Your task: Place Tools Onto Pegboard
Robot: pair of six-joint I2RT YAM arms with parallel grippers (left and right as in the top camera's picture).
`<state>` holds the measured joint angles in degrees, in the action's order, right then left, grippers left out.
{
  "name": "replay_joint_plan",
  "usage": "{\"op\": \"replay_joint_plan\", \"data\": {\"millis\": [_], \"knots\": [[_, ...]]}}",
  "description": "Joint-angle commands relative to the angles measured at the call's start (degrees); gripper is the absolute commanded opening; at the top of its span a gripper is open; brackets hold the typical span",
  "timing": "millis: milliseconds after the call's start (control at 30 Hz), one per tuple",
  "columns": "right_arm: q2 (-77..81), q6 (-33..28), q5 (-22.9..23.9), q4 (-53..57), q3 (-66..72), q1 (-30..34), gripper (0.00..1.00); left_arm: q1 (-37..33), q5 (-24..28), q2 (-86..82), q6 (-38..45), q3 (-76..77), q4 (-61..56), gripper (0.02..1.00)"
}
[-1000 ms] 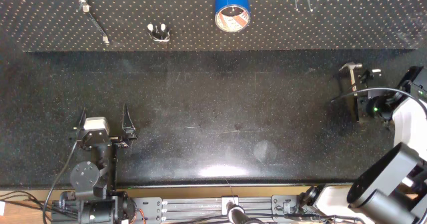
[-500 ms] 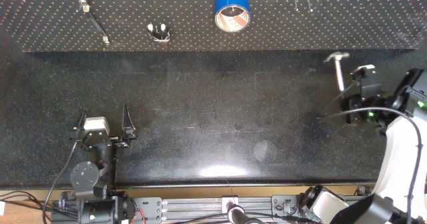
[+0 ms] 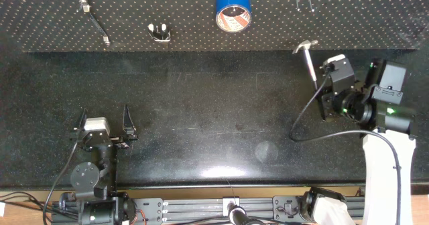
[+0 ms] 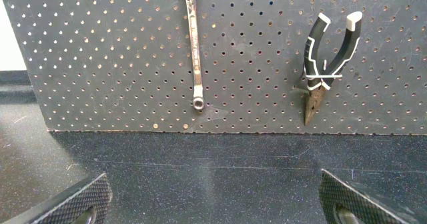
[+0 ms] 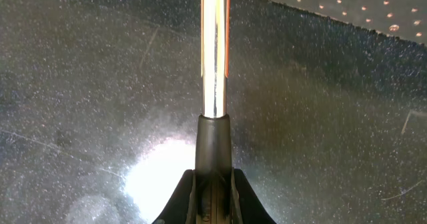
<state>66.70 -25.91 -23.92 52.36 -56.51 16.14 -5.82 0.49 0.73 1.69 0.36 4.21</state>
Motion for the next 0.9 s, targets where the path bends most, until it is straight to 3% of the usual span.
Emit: {"op": "replay_joint_plan", "data": {"millis": [33, 267, 533, 900], "knots": [[-1.49, 4.11, 2.49, -1.92, -3.8, -4.22, 0.075, -0.22, 0.63, -0.52, -0.13, -0.04, 0.5, 0.996], [0.0, 8.35, 10.05, -7.56, -8.63, -8.5, 0.075, -0.22, 0.63, -0.52, -0.13, -0.04, 0.5, 0.996], [2.8, 15.41, 9.99, -13.97, -12.11, -9.84, 0.073, -0.22, 0.63, -0.52, -0.13, -0.04, 0.5, 0.998], [5.9, 16.26, 11.52, -16.94, -12.11, -14.84, 0.075, -0.22, 0.63, -0.52, -0.13, -0.04, 0.5, 0.996]]}}
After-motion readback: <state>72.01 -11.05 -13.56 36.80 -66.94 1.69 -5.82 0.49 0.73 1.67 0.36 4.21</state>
